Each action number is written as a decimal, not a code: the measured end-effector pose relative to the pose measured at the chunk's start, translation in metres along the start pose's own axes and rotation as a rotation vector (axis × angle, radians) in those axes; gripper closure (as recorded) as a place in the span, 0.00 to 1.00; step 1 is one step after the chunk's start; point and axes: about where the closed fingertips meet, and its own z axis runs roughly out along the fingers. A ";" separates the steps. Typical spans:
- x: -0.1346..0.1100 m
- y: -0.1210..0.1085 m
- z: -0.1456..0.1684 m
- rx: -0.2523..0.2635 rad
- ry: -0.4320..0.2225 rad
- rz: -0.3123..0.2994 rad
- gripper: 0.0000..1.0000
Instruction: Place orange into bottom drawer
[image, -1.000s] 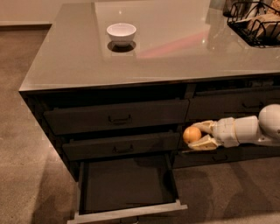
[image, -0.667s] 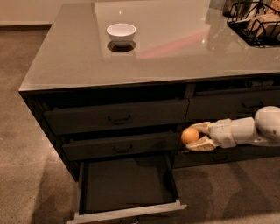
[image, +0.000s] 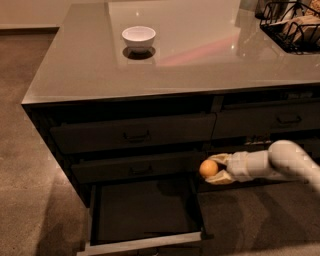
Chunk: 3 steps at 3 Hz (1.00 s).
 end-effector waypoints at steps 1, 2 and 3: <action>0.034 0.001 0.041 0.022 -0.002 -0.103 1.00; 0.038 0.005 0.049 0.011 -0.007 -0.116 1.00; 0.055 0.013 0.090 -0.069 -0.003 -0.093 1.00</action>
Offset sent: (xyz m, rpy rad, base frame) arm 0.0129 0.0036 -0.0469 -0.0316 -0.0799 0.0444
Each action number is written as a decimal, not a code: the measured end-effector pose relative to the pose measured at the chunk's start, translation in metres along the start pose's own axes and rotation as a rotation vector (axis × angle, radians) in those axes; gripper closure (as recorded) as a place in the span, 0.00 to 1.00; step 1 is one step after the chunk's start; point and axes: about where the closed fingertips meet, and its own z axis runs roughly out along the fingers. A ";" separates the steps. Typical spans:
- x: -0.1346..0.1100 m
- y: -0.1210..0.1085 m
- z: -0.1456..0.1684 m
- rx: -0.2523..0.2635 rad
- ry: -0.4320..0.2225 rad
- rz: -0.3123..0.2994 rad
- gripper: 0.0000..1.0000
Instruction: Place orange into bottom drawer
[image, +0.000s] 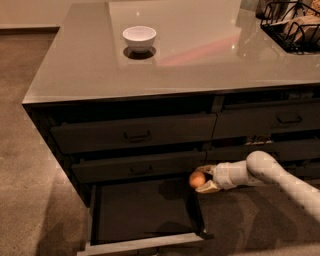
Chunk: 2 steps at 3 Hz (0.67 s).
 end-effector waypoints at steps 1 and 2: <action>0.019 0.028 0.071 -0.120 -0.006 0.014 1.00; 0.018 0.050 0.122 -0.211 0.016 -0.011 1.00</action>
Offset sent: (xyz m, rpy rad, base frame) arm -0.0252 0.1148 -0.1524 -0.0932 0.2031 0.2281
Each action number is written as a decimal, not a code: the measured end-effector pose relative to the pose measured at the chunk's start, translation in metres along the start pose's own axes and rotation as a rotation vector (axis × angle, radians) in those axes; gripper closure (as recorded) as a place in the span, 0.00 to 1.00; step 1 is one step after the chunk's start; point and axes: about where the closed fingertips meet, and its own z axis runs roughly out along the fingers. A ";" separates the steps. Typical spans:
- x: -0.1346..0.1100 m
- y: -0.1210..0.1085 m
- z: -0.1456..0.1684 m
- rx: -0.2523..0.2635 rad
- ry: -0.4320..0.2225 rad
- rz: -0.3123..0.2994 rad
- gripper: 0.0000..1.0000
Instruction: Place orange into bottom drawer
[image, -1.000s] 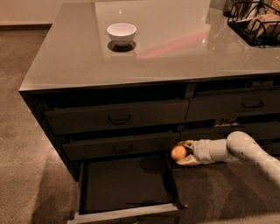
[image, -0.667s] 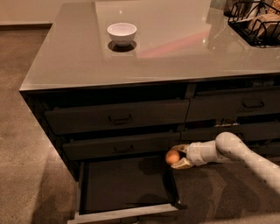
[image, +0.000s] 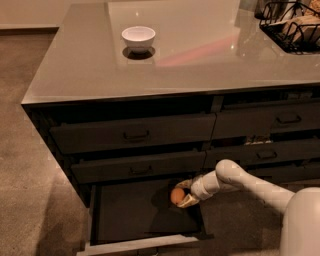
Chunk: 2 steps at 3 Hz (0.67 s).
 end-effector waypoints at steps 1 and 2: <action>0.000 0.001 0.002 -0.001 -0.004 -0.002 1.00; 0.001 -0.002 0.065 -0.030 -0.001 -0.020 1.00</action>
Offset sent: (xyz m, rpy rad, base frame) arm 0.0195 0.0732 -0.0830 -0.0037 0.0042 0.0492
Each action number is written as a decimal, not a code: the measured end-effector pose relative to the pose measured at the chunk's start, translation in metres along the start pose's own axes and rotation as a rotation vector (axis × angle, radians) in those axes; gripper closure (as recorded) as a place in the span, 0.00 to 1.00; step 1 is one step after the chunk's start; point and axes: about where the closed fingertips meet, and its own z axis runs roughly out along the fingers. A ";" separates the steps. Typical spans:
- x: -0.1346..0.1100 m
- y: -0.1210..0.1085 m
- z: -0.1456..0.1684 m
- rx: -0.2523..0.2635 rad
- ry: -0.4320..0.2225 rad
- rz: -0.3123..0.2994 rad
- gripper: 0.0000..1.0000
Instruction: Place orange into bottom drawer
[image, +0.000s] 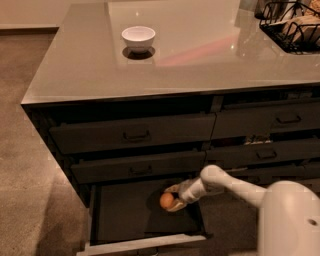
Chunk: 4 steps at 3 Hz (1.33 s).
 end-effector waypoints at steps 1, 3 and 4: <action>-0.003 0.000 0.042 -0.026 0.010 -0.018 1.00; -0.010 0.004 0.069 -0.057 0.020 -0.038 0.75; -0.010 0.006 0.072 -0.060 0.018 -0.038 0.51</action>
Offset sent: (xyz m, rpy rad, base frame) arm 0.0009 0.0716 -0.0557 -0.0520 0.0065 0.0879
